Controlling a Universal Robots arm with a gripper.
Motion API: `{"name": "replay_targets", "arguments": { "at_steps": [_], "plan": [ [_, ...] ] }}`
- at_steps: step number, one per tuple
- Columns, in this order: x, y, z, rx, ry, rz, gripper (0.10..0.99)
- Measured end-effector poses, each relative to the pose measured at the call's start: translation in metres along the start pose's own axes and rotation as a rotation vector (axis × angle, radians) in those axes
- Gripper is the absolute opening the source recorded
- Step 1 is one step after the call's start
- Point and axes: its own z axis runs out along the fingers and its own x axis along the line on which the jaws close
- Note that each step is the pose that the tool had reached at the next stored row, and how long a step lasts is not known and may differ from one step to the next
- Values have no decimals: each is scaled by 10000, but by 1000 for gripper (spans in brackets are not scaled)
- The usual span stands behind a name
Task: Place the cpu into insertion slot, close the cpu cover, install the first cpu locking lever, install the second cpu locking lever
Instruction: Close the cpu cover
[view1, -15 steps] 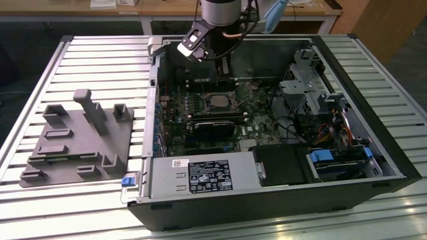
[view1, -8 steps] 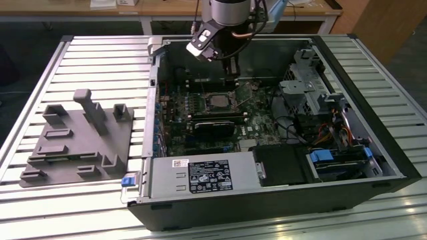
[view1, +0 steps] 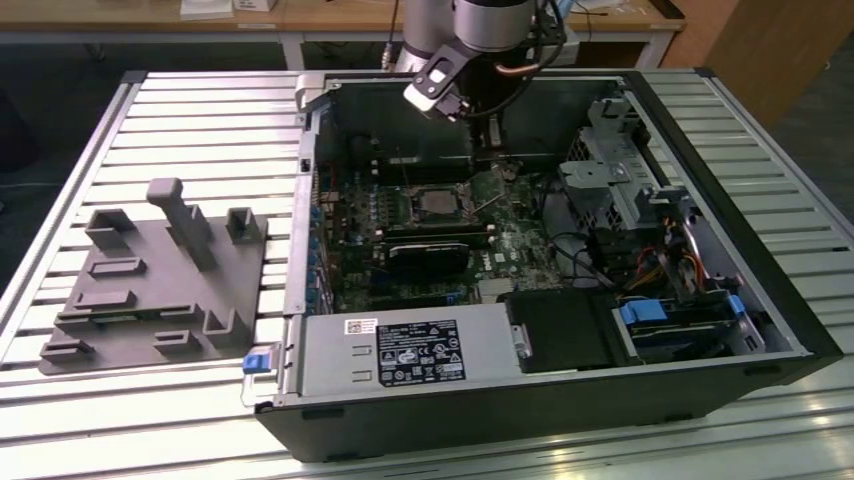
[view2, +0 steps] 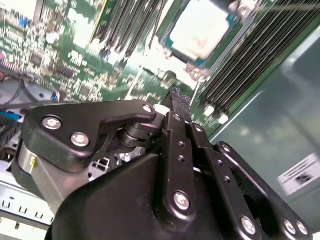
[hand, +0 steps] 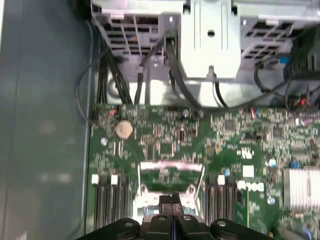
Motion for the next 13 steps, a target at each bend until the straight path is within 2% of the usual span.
{"name": "replay_targets", "arguments": {
  "at_steps": [13],
  "plan": [
    [-1, 395, 33, 145, -1, -1, 106]
  ]
}}
